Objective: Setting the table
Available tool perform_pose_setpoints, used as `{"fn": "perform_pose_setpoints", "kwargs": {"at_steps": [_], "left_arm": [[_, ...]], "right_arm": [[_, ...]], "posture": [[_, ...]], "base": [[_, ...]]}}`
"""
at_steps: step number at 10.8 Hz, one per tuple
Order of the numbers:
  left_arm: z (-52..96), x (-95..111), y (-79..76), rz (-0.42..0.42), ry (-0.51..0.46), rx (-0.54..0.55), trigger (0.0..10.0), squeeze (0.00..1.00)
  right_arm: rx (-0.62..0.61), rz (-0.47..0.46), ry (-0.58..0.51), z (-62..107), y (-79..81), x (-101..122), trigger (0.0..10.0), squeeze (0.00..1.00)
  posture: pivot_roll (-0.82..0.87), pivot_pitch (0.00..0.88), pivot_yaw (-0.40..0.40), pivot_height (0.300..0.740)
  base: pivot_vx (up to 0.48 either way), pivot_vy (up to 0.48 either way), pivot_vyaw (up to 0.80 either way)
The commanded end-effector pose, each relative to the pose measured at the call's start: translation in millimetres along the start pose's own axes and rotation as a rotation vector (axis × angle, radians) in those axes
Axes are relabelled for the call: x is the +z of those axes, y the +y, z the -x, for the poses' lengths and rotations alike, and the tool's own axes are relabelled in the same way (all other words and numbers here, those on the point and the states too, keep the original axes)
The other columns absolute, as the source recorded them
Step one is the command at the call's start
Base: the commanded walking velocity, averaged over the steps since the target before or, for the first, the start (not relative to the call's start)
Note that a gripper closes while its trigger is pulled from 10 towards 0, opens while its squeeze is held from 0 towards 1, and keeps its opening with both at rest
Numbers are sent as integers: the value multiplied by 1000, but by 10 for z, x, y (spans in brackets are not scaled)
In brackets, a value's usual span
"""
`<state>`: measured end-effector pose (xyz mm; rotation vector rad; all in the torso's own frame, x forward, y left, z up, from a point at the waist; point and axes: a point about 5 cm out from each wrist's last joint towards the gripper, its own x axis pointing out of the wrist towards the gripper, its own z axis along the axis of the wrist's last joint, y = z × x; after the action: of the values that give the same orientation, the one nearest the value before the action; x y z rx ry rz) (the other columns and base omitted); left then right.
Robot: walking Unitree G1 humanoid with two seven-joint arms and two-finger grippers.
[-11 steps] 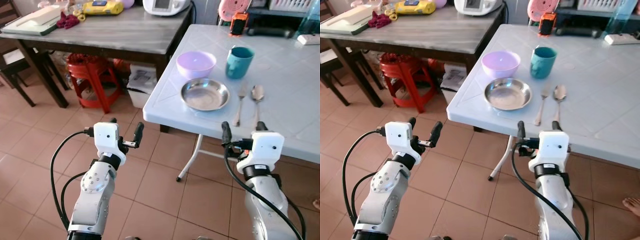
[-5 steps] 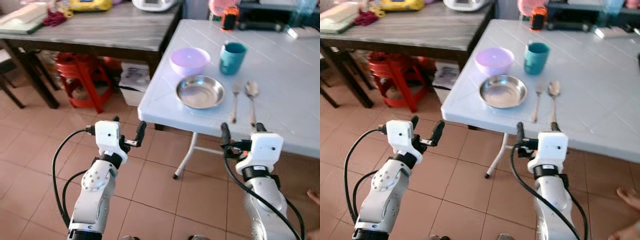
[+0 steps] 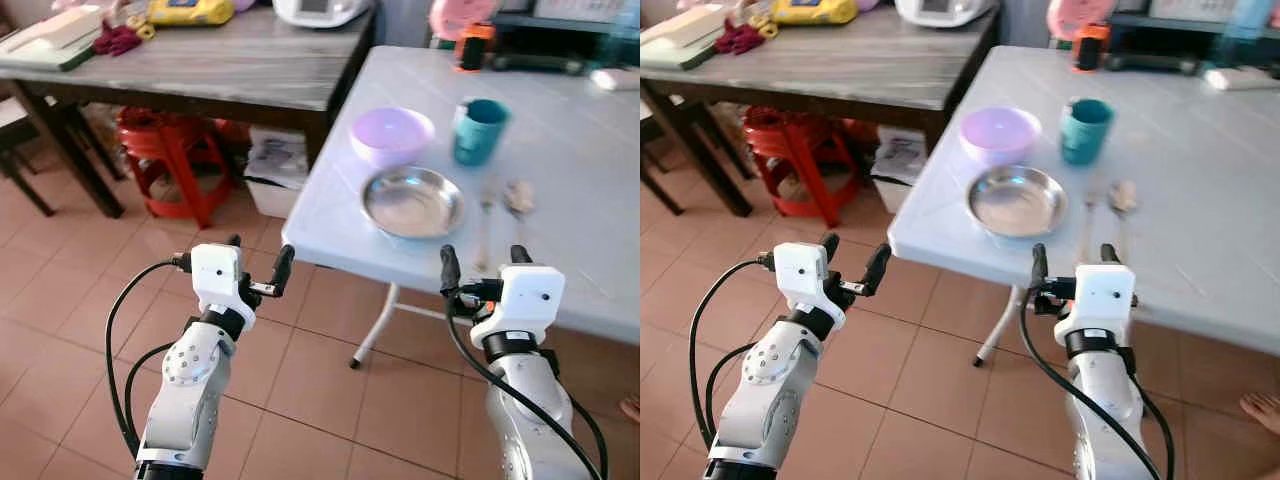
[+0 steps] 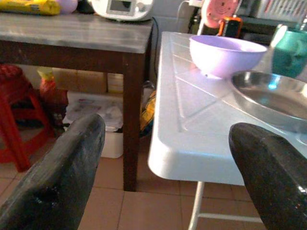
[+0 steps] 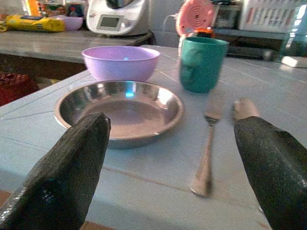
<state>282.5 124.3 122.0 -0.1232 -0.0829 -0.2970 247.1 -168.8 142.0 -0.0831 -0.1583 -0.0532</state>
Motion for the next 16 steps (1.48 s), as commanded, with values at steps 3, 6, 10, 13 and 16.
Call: {"fn": "perform_pose_setpoints", "kwargs": {"at_steps": [3,6,10,13,16], "left_arm": [[8,-4,-6,-6,11,-23,10000,0],[10,-8,-13,-9,14,-31,10000,0],[17,-15,-35,-7,21,-39,10000,0],[24,-28,-40,-6,30,-38,10000,0],[55,-9,-40,-35,17,-69,10000,0]], "right_arm": [[-4,-4,-1,14,23,2,10000,0],[-8,-5,1,27,22,-3,10000,0],[-16,-4,-1,41,13,4,10000,0],[-12,-5,2,42,16,4,10000,0],[-9,-7,6,56,29,-2,10000,0]], "posture": [[-66,120,100,740],[-67,123,101,740],[-70,127,100,740],[-69,130,97,740],[-71,135,99,740]], "base": [[320,0,0],[319,0,0],[319,0,0],[304,0,0],[92,0,0]]}}
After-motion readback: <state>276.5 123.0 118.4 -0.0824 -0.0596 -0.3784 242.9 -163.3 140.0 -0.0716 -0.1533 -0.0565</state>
